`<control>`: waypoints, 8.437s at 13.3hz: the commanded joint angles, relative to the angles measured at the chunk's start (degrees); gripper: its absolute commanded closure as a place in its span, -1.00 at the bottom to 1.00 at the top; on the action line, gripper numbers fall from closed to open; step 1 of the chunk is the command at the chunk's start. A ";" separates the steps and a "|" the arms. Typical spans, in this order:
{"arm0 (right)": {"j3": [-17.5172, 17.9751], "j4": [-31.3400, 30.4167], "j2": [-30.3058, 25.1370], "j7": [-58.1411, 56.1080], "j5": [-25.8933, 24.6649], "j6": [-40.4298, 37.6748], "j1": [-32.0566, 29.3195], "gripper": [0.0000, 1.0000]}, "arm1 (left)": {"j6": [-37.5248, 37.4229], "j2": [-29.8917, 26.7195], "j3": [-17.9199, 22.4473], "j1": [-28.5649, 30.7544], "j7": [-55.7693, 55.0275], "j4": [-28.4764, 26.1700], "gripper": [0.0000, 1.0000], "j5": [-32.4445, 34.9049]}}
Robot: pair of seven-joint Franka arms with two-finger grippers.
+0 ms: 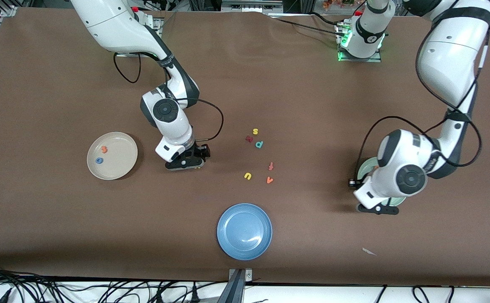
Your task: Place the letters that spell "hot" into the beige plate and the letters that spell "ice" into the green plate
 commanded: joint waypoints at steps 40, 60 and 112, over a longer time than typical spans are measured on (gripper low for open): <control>-0.43 1.08 -2.32 1.47 -2.83 -7.19 0.20 0.76 | -9.46 -19.02 5.87 3.87 13.49 -9.89 -1.00 -11.68; -20.65 -6.56 -7.16 -35.62 11.84 -24.69 -7.01 0.74 | -21.32 -44.09 23.29 -11.88 8.64 -14.93 -1.00 -18.73; -25.75 27.89 -18.76 -26.12 12.72 -58.09 -6.74 -1.00 | -23.70 -43.30 22.76 -10.73 9.71 -10.26 -1.00 -16.71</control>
